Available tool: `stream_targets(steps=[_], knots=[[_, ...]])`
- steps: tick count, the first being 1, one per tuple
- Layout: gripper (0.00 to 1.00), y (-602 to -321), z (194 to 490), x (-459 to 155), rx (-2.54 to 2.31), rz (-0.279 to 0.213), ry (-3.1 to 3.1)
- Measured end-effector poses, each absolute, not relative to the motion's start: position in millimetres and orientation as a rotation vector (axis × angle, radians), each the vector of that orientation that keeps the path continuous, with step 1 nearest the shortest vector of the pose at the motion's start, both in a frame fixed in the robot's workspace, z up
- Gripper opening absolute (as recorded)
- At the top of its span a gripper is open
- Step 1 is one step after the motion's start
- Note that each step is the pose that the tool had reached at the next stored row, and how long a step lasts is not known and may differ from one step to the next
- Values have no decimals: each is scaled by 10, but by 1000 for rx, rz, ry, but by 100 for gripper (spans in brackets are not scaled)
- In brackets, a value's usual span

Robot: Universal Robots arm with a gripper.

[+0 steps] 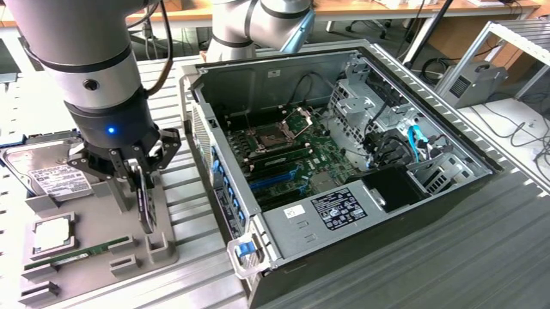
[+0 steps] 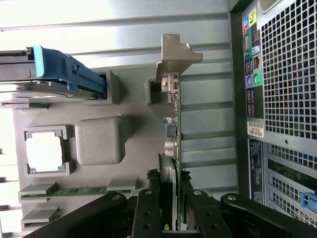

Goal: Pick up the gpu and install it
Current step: 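Pick up the gpu and move the gpu toward the slot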

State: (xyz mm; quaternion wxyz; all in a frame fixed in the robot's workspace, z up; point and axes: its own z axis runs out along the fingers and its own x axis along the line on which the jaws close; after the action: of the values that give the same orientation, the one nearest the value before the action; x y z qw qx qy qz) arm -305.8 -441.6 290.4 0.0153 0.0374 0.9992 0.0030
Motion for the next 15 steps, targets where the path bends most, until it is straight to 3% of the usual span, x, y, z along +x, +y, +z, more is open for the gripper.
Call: stream_targets(steps=[15], knots=[[27,-4416,2951,-3057,116,9,3109]])
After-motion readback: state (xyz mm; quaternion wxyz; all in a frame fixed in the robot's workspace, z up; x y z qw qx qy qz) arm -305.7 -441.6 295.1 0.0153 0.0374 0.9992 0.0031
